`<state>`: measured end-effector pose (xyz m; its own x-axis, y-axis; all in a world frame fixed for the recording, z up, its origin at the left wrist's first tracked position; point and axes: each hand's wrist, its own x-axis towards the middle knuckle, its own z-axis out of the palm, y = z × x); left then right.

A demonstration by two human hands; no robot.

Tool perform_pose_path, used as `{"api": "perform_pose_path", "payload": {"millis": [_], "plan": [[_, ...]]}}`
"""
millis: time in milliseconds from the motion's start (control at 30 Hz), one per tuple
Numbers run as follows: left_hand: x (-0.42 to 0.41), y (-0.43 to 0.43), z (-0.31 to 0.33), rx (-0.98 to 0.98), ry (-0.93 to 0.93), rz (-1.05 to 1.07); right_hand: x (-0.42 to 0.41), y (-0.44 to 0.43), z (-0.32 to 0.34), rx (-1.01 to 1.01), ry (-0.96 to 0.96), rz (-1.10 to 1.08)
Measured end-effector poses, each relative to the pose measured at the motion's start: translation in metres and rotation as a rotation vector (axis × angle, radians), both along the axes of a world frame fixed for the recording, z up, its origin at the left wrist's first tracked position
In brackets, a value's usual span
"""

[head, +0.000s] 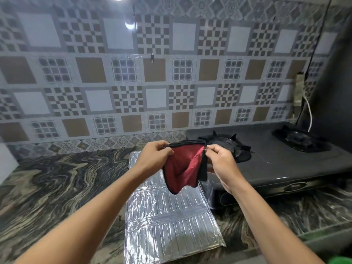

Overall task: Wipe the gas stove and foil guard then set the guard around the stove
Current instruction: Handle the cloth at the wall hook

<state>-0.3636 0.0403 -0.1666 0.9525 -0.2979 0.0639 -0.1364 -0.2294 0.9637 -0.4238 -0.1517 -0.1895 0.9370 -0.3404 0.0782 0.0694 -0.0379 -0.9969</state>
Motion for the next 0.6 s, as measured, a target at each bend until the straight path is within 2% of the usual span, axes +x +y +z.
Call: {"api": "perform_pose_path", "payload": {"millis": [267,433,600], "plan": [[0.009,0.0,0.037,-0.009,-0.046,-0.099,0.009,0.007,0.032,-0.332,-0.259,0.02],[0.004,-0.015,0.035,-0.052,0.015,-0.25,0.02,0.009,0.04,-0.095,-0.243,0.118],[0.012,-0.022,0.031,0.038,-0.095,-0.256,0.036,-0.014,0.048,-0.07,-0.283,0.13]]}}
